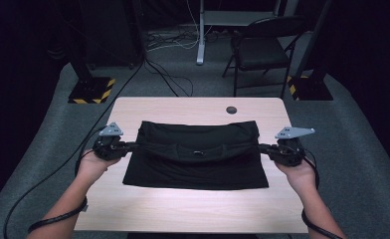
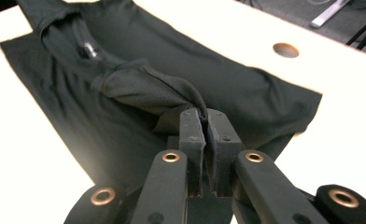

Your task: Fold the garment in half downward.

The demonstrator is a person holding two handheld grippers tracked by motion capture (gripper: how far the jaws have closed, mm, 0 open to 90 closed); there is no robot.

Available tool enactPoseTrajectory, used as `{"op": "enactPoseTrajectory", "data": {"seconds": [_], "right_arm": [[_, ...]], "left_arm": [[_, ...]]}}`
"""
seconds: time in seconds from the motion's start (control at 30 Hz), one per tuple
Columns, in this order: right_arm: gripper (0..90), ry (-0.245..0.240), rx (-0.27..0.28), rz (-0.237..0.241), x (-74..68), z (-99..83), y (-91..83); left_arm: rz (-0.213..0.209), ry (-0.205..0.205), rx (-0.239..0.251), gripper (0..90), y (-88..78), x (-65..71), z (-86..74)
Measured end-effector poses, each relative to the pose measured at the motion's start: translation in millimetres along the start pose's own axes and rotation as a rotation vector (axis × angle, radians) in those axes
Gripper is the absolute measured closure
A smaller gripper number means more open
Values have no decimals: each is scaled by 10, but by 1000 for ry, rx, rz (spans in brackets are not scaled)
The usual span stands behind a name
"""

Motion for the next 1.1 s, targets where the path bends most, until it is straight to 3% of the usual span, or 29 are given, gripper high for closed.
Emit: {"op": "enactPoseTrajectory", "data": {"seconds": [0.2, 0.33, 0.47, 0.67, 0.83, 0.97, 1.1], "right_arm": [[860, 29, -37, 31, -91, -334, 38], [860, 58, -74, 50, -130, -574, 81], [859, 97, -108, 69, -146, -820, 144], [851, 136, -188, 85, -165, -1134, 286], [731, 176, -183, 110, -186, -1196, 286], [588, 180, -142, 99, -201, -1142, 189], [522, 174, -100, 93, -210, -1030, 135]], "left_arm": [[-49, -31, -27, 830, 47, 122, -354], [-69, -32, -79, 828, 141, 208, -626], [-94, -60, -103, 827, 207, 267, -821], [-99, -54, -174, 787, 347, 346, -1073], [-109, -85, -165, 653, 325, 327, -1115], [-92, -89, -126, 497, 228, 289, -1037], [-86, -83, -90, 378, 181, 290, -911]]}}
Point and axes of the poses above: each handheld gripper's, and its own axes: y roughly forward along the jaws, z roughly out of its top, x roughly to its right, the point moved 5 cm from there along y, roughly forward along the jaws, and after that the axes turned 8 degrees about z, right-handed, at the moved point
